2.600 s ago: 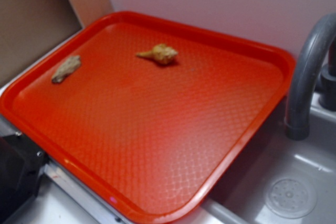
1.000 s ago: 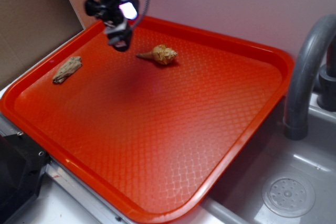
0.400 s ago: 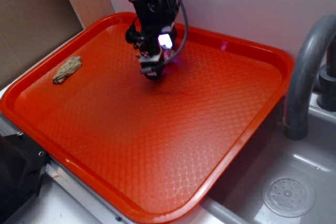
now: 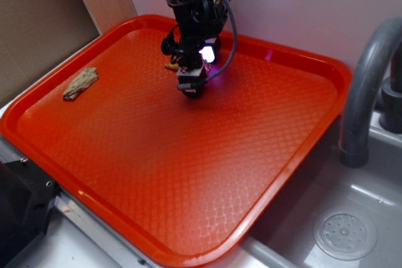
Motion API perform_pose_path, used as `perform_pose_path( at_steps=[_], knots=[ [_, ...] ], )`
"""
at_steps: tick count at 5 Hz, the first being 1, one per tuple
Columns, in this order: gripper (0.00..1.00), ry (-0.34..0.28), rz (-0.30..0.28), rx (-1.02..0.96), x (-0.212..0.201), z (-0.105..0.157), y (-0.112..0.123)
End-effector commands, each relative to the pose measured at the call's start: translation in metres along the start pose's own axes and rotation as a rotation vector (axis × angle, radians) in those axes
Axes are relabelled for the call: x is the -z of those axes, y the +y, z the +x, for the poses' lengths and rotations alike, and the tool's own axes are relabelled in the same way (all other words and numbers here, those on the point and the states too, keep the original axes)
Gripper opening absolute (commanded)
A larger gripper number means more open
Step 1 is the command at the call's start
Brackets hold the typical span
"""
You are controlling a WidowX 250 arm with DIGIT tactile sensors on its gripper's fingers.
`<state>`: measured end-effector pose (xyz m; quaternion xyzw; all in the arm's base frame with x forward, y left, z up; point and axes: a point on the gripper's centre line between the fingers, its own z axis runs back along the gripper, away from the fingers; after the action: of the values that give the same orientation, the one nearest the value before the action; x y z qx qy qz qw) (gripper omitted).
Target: Grab the shell.
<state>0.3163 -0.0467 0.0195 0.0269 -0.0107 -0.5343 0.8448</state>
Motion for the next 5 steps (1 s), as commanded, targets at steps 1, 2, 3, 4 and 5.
perform_pose_path(
  at_steps=[1, 2, 3, 4, 5],
  knots=[
    [0.0, -0.026, -0.01, 0.049, -0.009, 0.004, -0.009],
    [0.0, 0.085, 0.075, -0.184, -0.058, 0.001, -0.012],
    [0.0, 0.114, 0.09, -0.433, -0.109, -0.01, -0.027],
    [0.0, 0.158, 0.062, -0.679, -0.14, -0.028, -0.031],
    [0.0, 0.157, 0.017, -0.928, -0.166, -0.046, -0.039]
  ],
)
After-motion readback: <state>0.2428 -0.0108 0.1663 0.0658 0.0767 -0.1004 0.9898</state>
